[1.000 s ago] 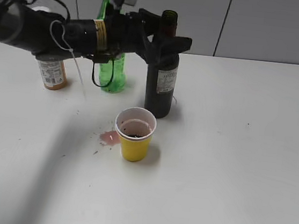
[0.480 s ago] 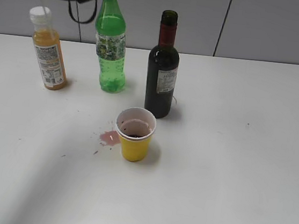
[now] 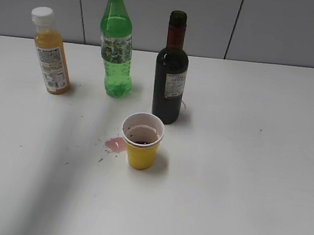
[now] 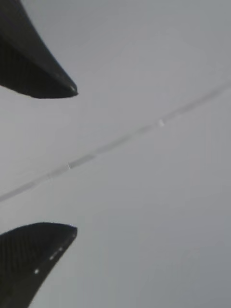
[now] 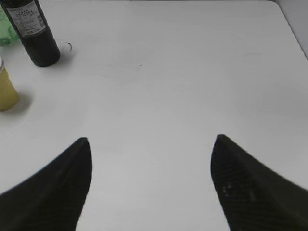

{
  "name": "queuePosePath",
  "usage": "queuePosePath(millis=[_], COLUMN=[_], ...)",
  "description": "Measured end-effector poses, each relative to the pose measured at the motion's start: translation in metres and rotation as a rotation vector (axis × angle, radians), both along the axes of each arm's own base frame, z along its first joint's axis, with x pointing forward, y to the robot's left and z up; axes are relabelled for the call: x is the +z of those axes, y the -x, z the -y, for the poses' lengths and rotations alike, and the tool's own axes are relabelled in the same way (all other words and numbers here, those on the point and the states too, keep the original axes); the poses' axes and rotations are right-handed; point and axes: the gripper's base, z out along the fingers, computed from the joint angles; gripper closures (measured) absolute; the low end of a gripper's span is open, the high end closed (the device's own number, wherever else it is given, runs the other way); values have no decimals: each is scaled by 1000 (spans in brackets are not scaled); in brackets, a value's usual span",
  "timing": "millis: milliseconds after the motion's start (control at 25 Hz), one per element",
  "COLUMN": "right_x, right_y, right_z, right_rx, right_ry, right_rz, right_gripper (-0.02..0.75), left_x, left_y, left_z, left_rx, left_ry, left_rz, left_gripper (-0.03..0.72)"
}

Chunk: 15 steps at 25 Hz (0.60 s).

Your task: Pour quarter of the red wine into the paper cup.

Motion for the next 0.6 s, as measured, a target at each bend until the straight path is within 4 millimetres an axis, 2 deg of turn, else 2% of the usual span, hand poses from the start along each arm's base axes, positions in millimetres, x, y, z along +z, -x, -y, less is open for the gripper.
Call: queuePosePath(millis=[120,240,440,600], right_x=[0,0,0,0], right_y=[0,0,0,0], right_z=[0,0,0,0], right_rx=[0,0,0,0], right_ry=[0,0,0,0], right_rz=[0,0,0,0], right_gripper=[156,156,156,156], left_x=[7,2,-15,-22], left_y=[16,34,61,79], left_z=[-23,-36,-53,-93], left_rx=[165,212,149,204], left_ry=[-97,-198,-132,-12], left_rz=[-82,-256,-629,-849], left_gripper=[96,96,96,96])
